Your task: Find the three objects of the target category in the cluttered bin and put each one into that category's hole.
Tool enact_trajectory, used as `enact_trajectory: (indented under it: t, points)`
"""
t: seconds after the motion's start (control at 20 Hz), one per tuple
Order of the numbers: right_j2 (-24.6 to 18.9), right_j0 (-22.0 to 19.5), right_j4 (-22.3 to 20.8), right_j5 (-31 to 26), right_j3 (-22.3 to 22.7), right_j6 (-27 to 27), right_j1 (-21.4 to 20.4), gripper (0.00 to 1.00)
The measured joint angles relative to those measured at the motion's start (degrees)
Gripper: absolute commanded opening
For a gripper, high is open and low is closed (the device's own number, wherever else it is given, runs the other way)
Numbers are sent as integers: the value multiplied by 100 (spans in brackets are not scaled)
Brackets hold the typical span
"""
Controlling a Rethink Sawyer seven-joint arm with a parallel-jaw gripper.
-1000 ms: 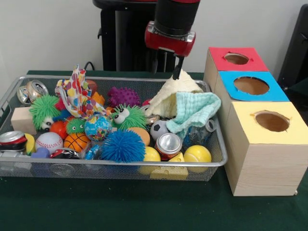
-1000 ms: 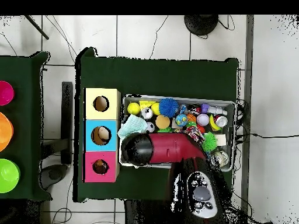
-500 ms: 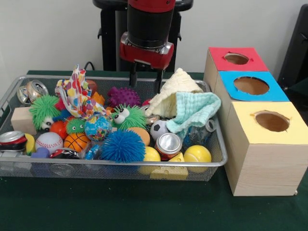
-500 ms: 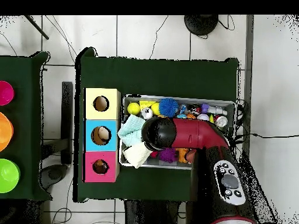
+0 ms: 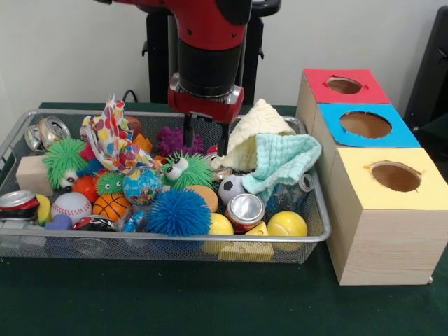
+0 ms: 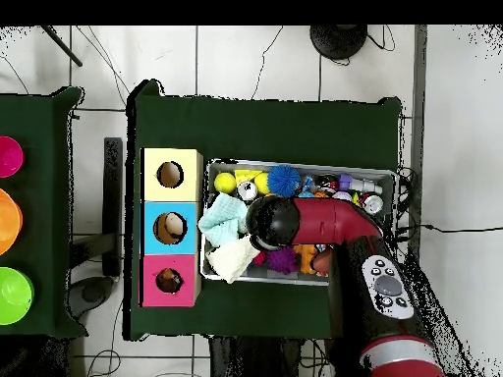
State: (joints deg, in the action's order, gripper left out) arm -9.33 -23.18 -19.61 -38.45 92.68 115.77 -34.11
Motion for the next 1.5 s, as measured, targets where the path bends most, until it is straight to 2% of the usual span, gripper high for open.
enact_trajectory:
  t: [0.6, 1.5]
  points:
    - [-228, -197, -595, 249, -109, 0, 559, 100]
    - [-413, -482, -852, 265, -296, 0, 799, 100]
